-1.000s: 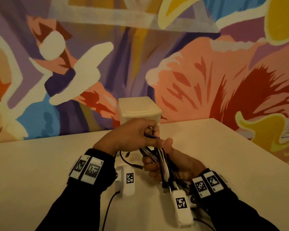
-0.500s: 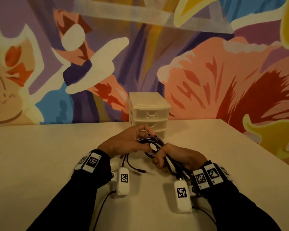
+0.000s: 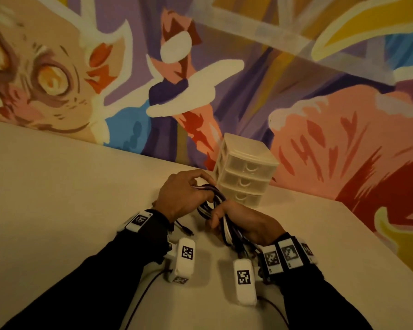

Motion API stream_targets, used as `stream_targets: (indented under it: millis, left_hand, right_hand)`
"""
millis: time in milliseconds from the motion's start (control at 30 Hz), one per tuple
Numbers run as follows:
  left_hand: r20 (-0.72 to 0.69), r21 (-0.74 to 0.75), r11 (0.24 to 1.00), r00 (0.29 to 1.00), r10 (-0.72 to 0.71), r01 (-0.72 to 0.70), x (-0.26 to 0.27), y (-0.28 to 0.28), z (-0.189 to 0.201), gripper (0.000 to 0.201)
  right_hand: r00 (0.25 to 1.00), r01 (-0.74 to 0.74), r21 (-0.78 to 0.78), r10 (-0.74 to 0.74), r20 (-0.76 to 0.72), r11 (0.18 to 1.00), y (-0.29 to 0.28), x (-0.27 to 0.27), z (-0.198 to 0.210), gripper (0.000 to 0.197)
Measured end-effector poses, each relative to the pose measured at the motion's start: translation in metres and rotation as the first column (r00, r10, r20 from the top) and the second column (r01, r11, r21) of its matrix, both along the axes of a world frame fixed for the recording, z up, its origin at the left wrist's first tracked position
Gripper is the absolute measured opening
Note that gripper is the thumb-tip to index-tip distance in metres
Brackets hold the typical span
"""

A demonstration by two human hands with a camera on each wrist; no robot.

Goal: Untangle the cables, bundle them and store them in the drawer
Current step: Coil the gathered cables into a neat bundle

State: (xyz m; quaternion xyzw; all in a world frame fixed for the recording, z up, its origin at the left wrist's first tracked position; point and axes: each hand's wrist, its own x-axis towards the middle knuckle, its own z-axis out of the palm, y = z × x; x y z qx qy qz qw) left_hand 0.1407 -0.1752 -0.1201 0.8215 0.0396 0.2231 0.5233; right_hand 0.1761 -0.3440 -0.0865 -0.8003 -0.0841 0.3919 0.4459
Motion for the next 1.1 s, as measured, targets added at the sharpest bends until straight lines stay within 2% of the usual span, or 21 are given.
stream_targets:
  millis: [33, 100, 200, 300, 433, 533, 667, 800, 900, 1000, 1100]
  left_hand:
    - [0.028, 0.012, 0.999, 0.999, 0.042, -0.042, 0.001, 0.002, -0.001, 0.036]
    - [0.066, 0.029, 0.998, 0.996, 0.062, -0.064, 0.003, 0.005, -0.003, 0.043]
    - [0.071, 0.058, 0.996, 0.995, -0.070, 0.066, 0.006, 0.009, -0.010, 0.051]
    - [0.095, 0.083, 0.986, 0.984, -0.151, 0.144, 0.009, 0.012, -0.016, 0.043]
    - [0.074, 0.067, 0.985, 0.984, -0.163, 0.159, 0.011, 0.011, -0.014, 0.029]
    - [0.067, 0.043, 0.990, 0.988, -0.139, 0.136, 0.019, 0.010, -0.019, 0.024]
    - [0.083, -0.060, 0.995, 0.994, -0.074, 0.079, 0.028, 0.009, -0.028, 0.027]
    - [0.106, -0.193, 0.979, 0.993, -0.047, 0.067, 0.029, 0.006, -0.030, 0.031]
    - [0.110, -0.214, 0.975, 0.993, -0.036, 0.059, 0.033, 0.008, -0.034, 0.033]
    - [0.106, -0.207, 0.976, 0.993, -0.050, 0.071, 0.032, 0.006, -0.034, 0.037]
    - [0.093, -0.185, 0.978, 0.993, -0.078, 0.095, 0.029, 0.003, -0.033, 0.033]
  right_hand:
    - [0.999, 0.007, -0.012, -0.007, 0.034, 1.000, 0.003, 0.002, 0.001, 0.020]
    - [0.994, -0.009, -0.045, 0.014, 0.107, 0.999, 0.008, 0.004, 0.004, 0.016]
    - [0.980, -0.025, -0.135, 0.052, 0.195, 0.991, 0.008, 0.009, 0.004, 0.008]
    - [0.979, -0.079, -0.203, 0.114, 0.171, 0.976, 0.007, 0.010, 0.005, 0.003]
    - [0.954, -0.172, -0.266, 0.228, 0.194, 0.948, 0.007, 0.007, 0.008, 0.008]
    - [0.964, -0.179, -0.219, 0.216, 0.157, 0.959, 0.005, 0.010, 0.006, 0.010]
    - [0.967, -0.245, -0.128, 0.252, 0.039, 0.961, 0.005, 0.012, 0.002, 0.031]
    - [0.932, -0.361, -0.014, 0.361, -0.028, 0.932, 0.002, 0.014, 0.004, 0.025]
    - [0.932, -0.360, -0.001, 0.360, 0.038, 0.933, 0.000, 0.012, 0.003, 0.017]
    - [0.916, -0.367, -0.044, 0.370, 0.154, 0.929, -0.005, 0.015, -0.001, 0.027]
    - [0.921, -0.355, -0.081, 0.364, 0.140, 0.931, -0.009, 0.015, 0.002, 0.041]
